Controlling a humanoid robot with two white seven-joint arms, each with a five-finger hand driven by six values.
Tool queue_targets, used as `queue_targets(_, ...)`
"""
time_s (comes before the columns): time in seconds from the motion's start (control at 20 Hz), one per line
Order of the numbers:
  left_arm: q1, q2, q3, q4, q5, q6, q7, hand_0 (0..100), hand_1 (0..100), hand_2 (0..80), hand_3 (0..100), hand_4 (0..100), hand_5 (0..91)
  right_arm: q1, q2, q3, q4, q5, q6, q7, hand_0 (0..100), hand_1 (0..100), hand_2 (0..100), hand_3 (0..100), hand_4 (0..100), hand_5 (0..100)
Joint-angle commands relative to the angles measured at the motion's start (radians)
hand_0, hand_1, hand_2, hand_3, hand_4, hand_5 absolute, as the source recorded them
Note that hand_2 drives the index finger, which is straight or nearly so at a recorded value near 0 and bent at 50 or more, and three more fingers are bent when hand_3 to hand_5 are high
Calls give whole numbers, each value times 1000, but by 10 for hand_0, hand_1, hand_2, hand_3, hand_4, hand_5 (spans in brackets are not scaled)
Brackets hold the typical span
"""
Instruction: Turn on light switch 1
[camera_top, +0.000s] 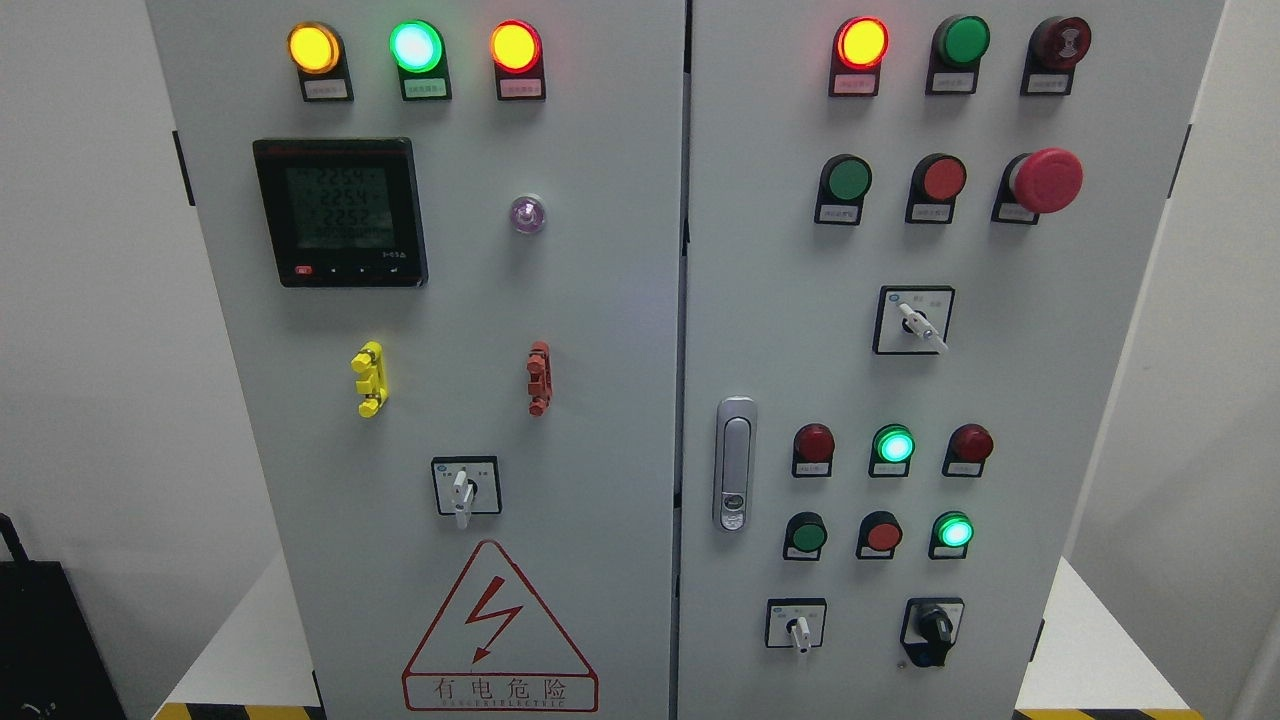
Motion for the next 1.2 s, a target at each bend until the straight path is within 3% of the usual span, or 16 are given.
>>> queue_targets(0.0, -65, -37, -7, -92, -6, 57, 26, 269, 200, 300, 573, 713, 390, 0, 0, -1, 0, 0, 0, 0, 0, 0, 0, 0, 0, 0)
queue_targets(0.25, -104, -39, -47, -92, -6, 93, 40, 233, 237, 345, 620, 754, 479, 0, 0, 0, 0, 0, 0, 0, 0, 0, 0, 0, 0, 0)
queue_targets(0.4, -150, -50, -70, -95, -18, 151, 99, 223, 247, 361, 637, 778, 544, 0, 0, -1, 0, 0, 0, 0, 0, 0, 0, 0, 0, 0)
queue_targets(0.6, -168, -60, -99, -95, -44, 209, 130, 205, 303, 414, 700, 827, 629, 0, 0, 0, 0, 0, 0, 0, 0, 0, 0, 0, 0, 0)
queue_targets(0.85, -214, -89, -168, -95, -58, 297, 208, 164, 353, 456, 753, 865, 683, 0, 0, -1, 0, 0, 0, 0, 0, 0, 0, 0, 0, 0)
queue_targets(1.15, -272, -102, -187, -95, -136, 384, 267, 161, 420, 498, 828, 903, 725, 0, 0, 0, 0, 0, 0, 0, 0, 0, 0, 0, 0, 0)
